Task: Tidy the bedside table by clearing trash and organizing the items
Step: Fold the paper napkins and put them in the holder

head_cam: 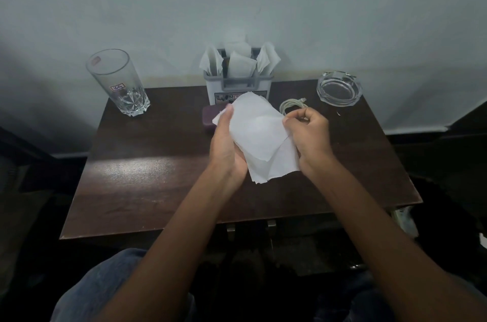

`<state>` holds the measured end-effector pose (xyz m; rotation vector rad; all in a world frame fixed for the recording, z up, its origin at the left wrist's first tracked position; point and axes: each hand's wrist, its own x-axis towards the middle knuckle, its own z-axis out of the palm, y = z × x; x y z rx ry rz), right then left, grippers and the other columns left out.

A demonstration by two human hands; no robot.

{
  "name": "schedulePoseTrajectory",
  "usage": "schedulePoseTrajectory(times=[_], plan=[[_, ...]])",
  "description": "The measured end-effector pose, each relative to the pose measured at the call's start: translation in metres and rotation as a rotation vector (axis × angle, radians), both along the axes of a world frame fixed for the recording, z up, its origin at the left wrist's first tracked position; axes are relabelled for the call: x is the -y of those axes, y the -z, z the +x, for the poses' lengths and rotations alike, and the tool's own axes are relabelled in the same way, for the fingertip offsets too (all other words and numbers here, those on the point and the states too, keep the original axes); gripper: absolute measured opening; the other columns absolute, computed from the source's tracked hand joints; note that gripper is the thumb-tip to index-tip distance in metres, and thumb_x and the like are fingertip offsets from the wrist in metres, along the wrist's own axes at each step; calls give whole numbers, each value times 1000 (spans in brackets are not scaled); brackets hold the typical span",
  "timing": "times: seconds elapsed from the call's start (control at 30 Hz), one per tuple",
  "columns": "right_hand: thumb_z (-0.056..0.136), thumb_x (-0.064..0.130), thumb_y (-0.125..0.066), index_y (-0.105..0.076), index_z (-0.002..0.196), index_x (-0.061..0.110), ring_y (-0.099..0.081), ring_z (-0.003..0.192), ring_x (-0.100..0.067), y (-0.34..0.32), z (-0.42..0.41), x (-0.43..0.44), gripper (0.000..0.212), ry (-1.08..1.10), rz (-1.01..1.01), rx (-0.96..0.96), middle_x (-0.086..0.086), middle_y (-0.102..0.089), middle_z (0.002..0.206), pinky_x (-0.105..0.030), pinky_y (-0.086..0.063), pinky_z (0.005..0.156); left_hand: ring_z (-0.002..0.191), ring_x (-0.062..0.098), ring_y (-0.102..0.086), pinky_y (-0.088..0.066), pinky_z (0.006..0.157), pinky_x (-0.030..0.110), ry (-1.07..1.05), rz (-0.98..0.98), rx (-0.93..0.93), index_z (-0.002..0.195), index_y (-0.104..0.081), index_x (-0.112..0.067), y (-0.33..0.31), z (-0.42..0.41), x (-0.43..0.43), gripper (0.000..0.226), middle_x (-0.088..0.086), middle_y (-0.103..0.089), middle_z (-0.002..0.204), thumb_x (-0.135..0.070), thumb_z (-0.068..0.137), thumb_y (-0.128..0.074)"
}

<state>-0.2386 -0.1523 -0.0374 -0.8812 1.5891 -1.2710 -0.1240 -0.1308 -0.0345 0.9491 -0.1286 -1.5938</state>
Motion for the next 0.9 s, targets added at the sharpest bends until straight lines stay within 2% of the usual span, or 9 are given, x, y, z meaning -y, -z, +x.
schedulePoseTrajectory(times=[0.1,0.2,0.33,0.43,0.5,0.6,0.73,0.83,0.9], plan=[[79,3,-58,-55,64,17,-46,66,-19,-6,-5,1,20,-115,91,107,-5,-54,72,-31,-39,65,108,31,-62,-46,99,47,-36,45,37,103,-60,-8,3,4,1,16,16,-64,120,-19,93,-53],[77,5,-59,-54,77,15,-47,65,-22,-16,-16,2,12,-309,197,187,-9,-52,77,-29,-42,58,113,31,-60,-44,102,48,-63,53,19,117,-55,-4,2,11,4,25,17,-61,125,-18,97,-47],[70,-17,-56,-58,86,15,-60,72,-23,-19,-25,3,36,-460,224,61,-9,-61,84,-33,-53,66,112,29,-60,-47,96,43,-91,53,28,110,-55,-6,-2,17,5,20,15,-62,124,-17,98,-44],[67,-20,-57,-61,82,15,-58,76,-22,-22,-34,7,39,-515,193,-67,-6,-61,74,-36,-47,74,107,28,-63,-48,96,45,-118,48,45,104,-58,-8,-4,23,6,17,13,-65,119,-18,97,-46],[68,-21,-57,-61,85,15,-58,76,-22,-29,-44,10,40,-562,180,-148,-6,-62,74,-34,-45,74,98,26,-65,-49,94,44,-163,56,78,98,-59,-8,-7,28,8,14,11,-67,109,-16,96,-47],[70,-23,-53,-61,94,11,-60,69,-19,-42,-59,10,42,-653,131,-222,-7,-63,78,-26,-50,64,76,17,-65,-53,80,37,-231,38,191,86,-57,-11,-10,32,8,13,4,-66,88,-13,96,-48],[74,-21,-56,-63,98,16,-66,71,-20,-61,-74,6,44,-862,72,-219,-13,-70,83,-31,-55,66,55,7,-65,-54,60,25,-219,31,301,81,-56,-14,-8,32,9,17,0,-65,79,-15,96,-48],[69,-11,-66,-65,99,17,-68,73,-19,-70,-75,1,42,-947,-4,-105,-9,-73,84,-31,-57,66,77,19,-67,-55,72,34,-120,38,221,98,-58,-10,-6,28,6,13,7,-67,95,-16,96,-48],[67,-8,-63,-64,99,16,-68,72,-17,-76,-70,-1,41,-935,-97,19,-4,-73,81,-28,-57,63,95,28,-65,-53,81,42,-32,53,116,117,-54,-7,-6,24,4,25,13,-65,113,-18,96,-47]])
